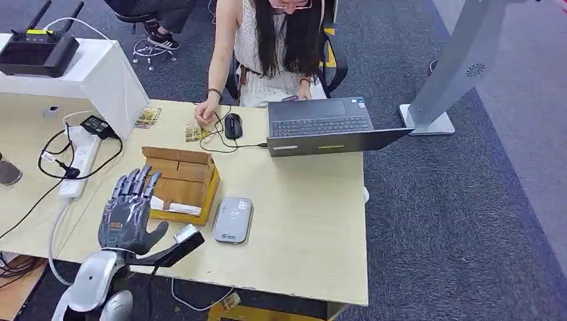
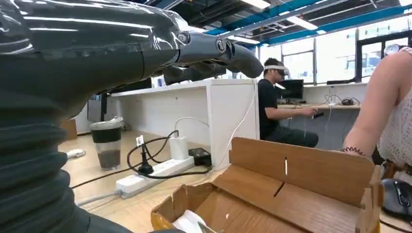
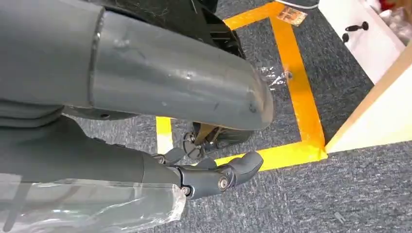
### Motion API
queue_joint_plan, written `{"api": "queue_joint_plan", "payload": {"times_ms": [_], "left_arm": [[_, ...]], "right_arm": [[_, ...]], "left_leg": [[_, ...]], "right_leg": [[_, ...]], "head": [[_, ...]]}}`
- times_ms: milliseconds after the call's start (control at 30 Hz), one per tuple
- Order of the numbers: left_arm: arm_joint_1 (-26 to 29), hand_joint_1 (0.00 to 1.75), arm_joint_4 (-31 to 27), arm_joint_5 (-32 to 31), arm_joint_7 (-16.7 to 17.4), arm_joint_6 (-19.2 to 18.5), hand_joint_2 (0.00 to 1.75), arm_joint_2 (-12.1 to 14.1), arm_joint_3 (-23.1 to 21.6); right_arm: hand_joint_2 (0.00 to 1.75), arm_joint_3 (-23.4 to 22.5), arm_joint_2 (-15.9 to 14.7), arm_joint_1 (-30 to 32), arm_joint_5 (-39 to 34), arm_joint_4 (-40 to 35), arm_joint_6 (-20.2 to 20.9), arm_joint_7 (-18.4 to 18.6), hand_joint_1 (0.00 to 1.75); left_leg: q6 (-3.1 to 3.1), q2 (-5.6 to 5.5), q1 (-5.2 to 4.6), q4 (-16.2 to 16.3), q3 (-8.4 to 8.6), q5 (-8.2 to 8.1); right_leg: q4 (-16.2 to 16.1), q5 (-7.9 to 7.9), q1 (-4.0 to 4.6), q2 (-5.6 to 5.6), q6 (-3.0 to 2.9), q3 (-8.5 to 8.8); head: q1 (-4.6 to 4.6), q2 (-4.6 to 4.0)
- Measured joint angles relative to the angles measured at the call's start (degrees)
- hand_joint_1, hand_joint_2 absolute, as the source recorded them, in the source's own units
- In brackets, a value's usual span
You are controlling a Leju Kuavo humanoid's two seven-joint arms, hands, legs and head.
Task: Pass the card to the sensor for recognition and then transmit it.
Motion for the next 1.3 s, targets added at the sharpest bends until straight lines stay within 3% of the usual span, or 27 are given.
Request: {"api": "queue_joint_plan", "payload": {"times_ms": [367, 633, 667, 1300], "left_arm": [[-4.02, 0.00, 8.11, 0.83, 1.55, -3.21, 1.75, -0.17, 0.26], [-4.26, 0.00, 10.31, 1.18, 1.86, -4.31, 1.75, -0.17, 0.26], [-4.26, 0.00, 10.47, 1.31, 1.86, -4.46, 1.75, -0.15, 0.26], [-5.17, 0.00, 11.30, 1.33, 1.86, -3.74, 1.75, -1.49, 0.24]], "right_arm": [[0.00, -0.02, -0.02, -0.09, 1.90, 0.00, 0.39, 0.52, 0.00], [0.00, 0.00, -0.09, -0.17, 2.32, 0.00, 0.39, 0.61, 0.00], [1.75, 0.00, -0.09, -0.19, 2.34, 0.00, 0.39, 0.61, 0.00], [1.75, -0.02, -0.17, -0.34, 3.45, 0.00, 0.46, 0.48, 0.00]], "left_leg": [[-0.01, 0.00, -0.01, 0.00, -0.01, 0.02], [-0.01, 0.00, 0.00, 0.00, -0.01, 0.01], [-0.01, 0.00, 0.00, 0.00, -0.01, 0.02], [-0.01, 0.01, 0.00, 0.00, -0.01, 0.02]], "right_leg": [[0.00, 0.00, 0.00, 0.01, 0.00, 0.00], [0.00, 0.00, 0.00, 0.01, 0.00, -0.01], [0.00, 0.00, 0.00, 0.01, 0.00, -0.01], [0.00, 0.00, 0.00, 0.01, 0.00, -0.02]], "head": [[0.02, 0.00], [0.00, 0.00], [0.00, 0.00], [0.02, 0.00]]}}
